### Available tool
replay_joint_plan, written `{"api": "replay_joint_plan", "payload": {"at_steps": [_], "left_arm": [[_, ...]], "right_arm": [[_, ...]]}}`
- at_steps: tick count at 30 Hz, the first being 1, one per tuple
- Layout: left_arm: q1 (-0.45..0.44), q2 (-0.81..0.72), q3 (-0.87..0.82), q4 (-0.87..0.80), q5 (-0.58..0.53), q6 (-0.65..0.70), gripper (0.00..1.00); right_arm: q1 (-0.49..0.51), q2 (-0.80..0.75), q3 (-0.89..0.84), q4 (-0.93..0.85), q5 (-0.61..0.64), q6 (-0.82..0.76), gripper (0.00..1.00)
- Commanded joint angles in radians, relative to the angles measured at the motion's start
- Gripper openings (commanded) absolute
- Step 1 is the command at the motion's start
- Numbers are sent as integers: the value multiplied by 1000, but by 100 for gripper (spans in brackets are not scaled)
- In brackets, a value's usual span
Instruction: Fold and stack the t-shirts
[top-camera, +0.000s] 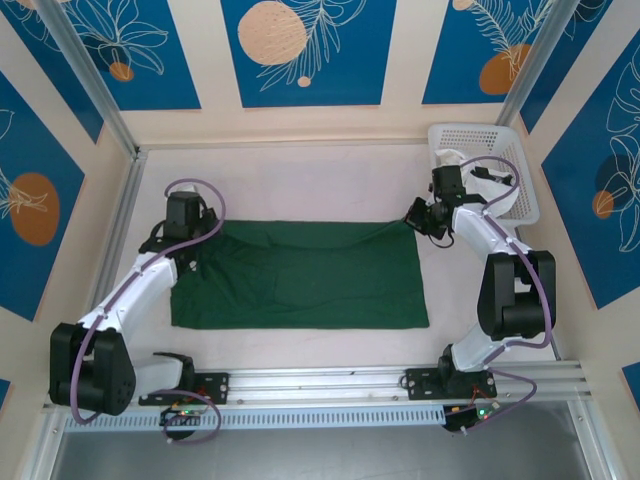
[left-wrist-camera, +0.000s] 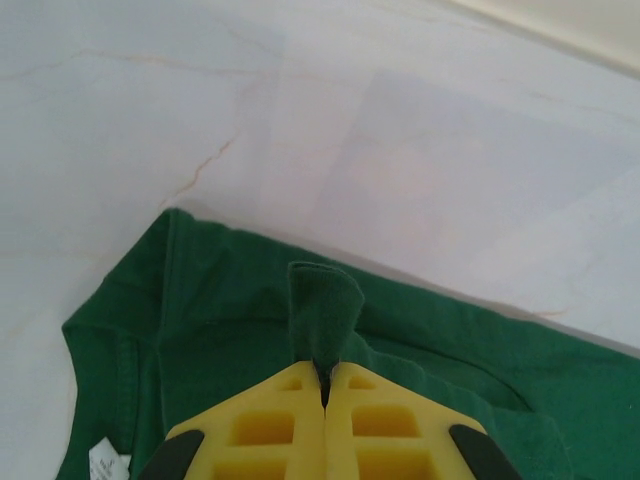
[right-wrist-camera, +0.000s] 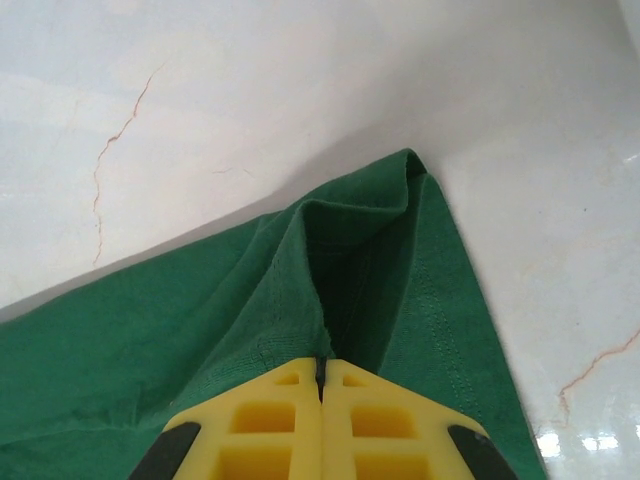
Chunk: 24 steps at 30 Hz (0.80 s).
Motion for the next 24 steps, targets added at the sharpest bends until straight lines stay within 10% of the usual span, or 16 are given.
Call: {"api": "replay_joint_plan", "payload": {"at_steps": [1, 8, 17, 24], "left_arm": [[-6, -30, -13, -48, -23, -19, 0], [-4, -90, -31, -120, -180, -105, 28], [2, -244, -59, -151, -339, -215, 64], [5, 101, 228, -221, -64, -84, 50]], "right_arm": [[-4, -23, -26, -4, -23, 20, 0], [-22, -77, -99, -1, -28, 86, 6], [-116, -296, -259, 97, -102, 196, 44], [-5, -249, -174, 124, -143, 130, 47]]}}
